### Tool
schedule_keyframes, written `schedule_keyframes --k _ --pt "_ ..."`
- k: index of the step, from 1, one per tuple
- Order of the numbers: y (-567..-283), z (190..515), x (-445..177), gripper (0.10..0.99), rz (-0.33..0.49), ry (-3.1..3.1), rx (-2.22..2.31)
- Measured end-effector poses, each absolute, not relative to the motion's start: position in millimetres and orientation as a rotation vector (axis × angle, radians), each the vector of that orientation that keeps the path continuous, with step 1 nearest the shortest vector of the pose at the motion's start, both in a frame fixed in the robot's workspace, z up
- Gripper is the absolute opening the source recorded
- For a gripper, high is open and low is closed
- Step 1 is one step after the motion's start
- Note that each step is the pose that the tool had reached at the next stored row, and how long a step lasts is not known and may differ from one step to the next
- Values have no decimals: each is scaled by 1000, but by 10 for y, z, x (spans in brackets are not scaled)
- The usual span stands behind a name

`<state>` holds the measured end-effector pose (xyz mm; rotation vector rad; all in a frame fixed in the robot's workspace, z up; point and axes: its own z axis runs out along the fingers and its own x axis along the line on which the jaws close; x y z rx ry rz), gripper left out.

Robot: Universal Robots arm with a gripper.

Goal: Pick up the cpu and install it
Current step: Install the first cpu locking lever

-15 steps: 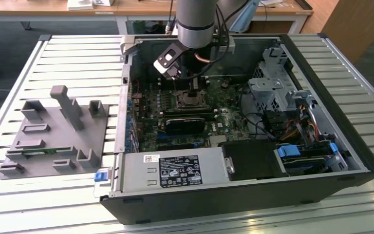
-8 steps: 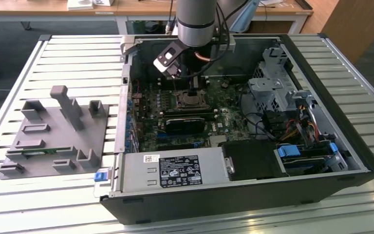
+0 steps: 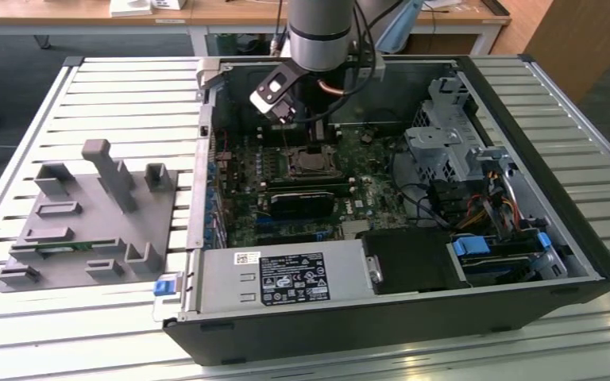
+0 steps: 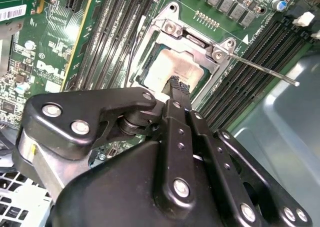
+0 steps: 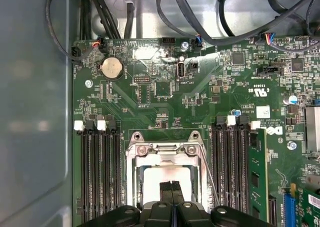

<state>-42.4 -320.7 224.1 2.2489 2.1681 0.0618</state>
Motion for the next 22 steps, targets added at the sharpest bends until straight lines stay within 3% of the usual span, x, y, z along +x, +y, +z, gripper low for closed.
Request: schedule_keyframes --k 22 --pt "-3207 2451 -424 106 62 2168 2249"
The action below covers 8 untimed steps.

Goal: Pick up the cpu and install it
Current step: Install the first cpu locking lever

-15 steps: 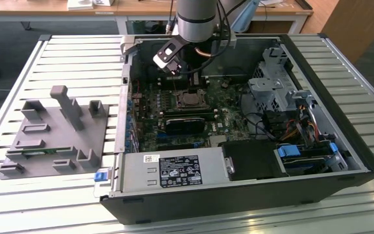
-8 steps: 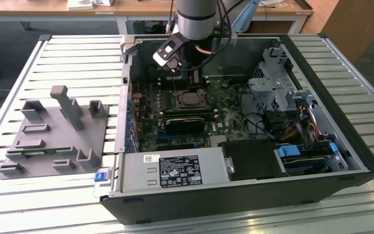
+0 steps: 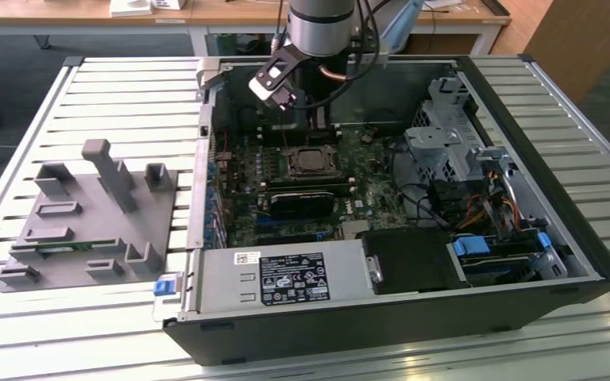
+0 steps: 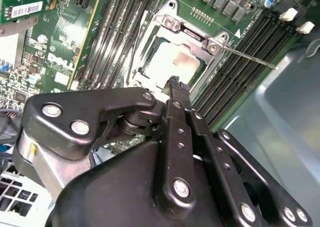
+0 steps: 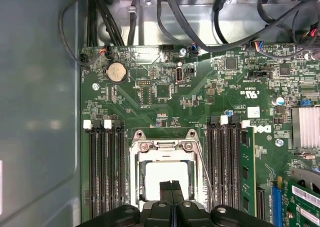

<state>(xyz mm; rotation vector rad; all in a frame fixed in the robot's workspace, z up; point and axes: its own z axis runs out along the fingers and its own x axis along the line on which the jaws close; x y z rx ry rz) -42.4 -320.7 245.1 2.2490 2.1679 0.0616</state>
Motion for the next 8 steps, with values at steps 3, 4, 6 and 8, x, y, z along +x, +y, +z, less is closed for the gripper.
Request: schedule_keyframes --k 3,4,6,8 --pt "-3207 2499 -424 106 62 2168 2249" --pt "-3207 2510 -424 106 62 2168 2249" --pt "-3207 2518 -424 106 62 2169 2248" --pt "-3207 2519 -424 106 62 2191 2227"
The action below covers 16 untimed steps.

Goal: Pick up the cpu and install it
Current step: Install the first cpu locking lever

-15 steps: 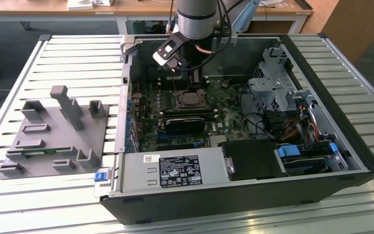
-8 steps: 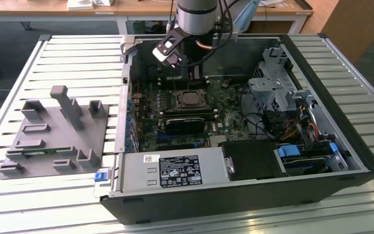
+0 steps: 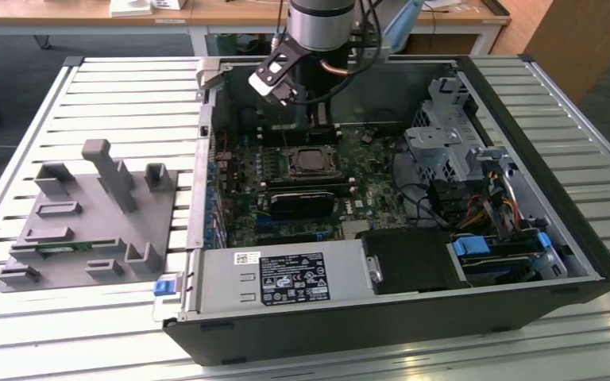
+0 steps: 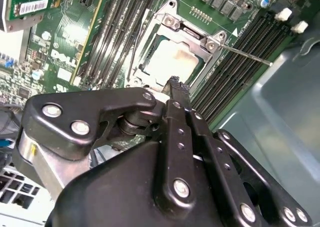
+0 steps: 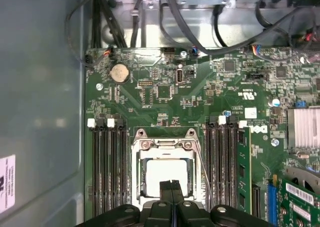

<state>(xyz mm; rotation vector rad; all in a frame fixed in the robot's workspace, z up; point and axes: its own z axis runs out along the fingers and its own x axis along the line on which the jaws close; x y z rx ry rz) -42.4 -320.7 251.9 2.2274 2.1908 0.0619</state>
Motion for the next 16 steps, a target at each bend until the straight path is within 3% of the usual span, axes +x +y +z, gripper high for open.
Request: schedule_keyframes --k 16 --pt "-3207 2506 -424 106 46 2467 1912"
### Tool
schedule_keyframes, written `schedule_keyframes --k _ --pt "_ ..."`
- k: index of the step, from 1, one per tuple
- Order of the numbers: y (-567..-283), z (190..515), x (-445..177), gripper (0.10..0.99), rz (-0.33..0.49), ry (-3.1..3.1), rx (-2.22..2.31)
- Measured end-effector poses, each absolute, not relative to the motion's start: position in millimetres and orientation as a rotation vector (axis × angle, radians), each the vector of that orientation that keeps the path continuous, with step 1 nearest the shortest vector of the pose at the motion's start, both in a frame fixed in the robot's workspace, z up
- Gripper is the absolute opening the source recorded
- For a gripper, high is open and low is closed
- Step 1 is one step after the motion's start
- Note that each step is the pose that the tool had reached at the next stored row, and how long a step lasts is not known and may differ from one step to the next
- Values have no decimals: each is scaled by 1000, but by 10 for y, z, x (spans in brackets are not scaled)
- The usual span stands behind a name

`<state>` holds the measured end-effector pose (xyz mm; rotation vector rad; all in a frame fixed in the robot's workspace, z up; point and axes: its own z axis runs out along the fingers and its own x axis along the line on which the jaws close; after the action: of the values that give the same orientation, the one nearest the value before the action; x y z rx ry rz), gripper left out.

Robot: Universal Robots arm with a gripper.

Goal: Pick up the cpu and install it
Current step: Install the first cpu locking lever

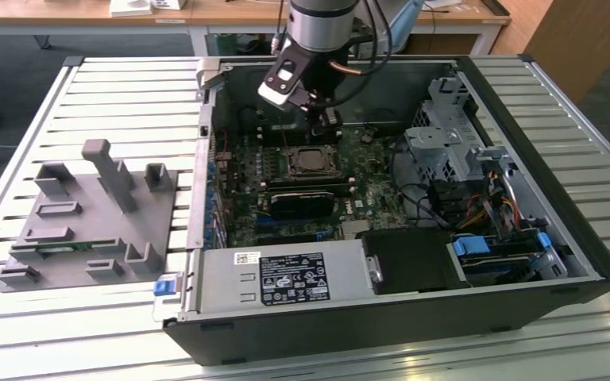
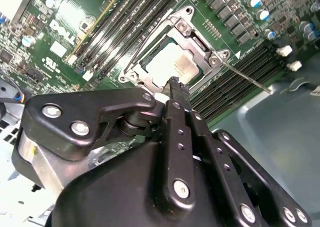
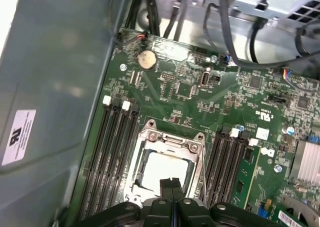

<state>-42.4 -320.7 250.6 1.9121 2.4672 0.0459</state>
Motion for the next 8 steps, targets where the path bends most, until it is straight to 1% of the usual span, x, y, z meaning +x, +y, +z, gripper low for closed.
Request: schedule_keyframes --k 8 --pt "-3209 2493 -424 106 42 2500 1869"
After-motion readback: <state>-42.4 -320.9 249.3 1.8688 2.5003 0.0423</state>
